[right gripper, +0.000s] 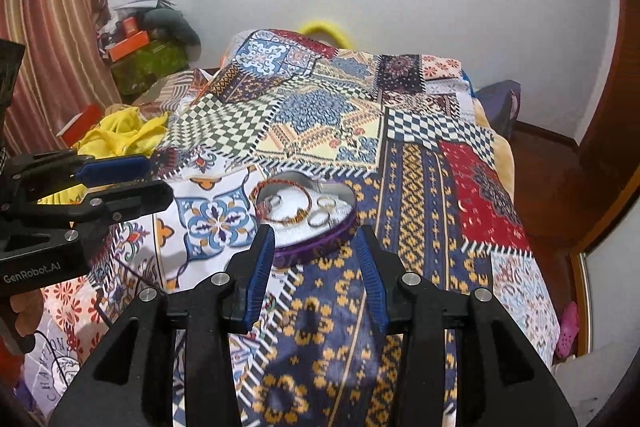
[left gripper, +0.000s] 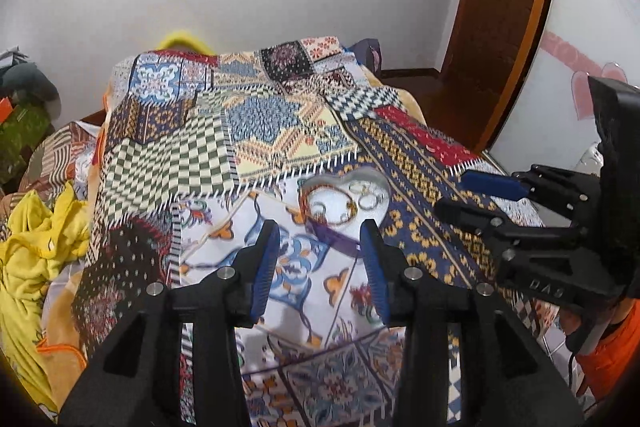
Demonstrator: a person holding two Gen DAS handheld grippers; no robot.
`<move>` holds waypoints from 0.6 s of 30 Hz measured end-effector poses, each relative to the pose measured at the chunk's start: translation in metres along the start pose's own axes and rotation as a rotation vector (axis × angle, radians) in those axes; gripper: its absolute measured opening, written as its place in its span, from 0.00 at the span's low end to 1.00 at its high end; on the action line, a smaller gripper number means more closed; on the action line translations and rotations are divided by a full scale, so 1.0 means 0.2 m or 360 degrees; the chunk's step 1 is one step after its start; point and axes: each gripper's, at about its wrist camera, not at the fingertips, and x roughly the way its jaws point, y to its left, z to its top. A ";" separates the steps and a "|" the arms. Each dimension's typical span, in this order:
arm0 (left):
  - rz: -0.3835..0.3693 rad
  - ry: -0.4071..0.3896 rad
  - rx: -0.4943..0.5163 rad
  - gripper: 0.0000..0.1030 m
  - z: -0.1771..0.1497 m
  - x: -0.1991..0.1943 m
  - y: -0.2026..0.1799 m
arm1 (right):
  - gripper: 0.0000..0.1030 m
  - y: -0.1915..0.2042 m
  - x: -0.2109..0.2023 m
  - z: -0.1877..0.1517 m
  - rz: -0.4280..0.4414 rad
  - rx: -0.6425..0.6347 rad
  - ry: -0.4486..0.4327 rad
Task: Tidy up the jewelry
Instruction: 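Lift the open right tool away from the tin, then grasp the red-and-blue beaded charm bracelet with the left tool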
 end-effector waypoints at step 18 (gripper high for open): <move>-0.0012 0.0231 -0.0083 0.40 -0.28 0.13 0.06 | 0.37 0.12 0.21 -0.30 0.0079 -0.0104 0.0332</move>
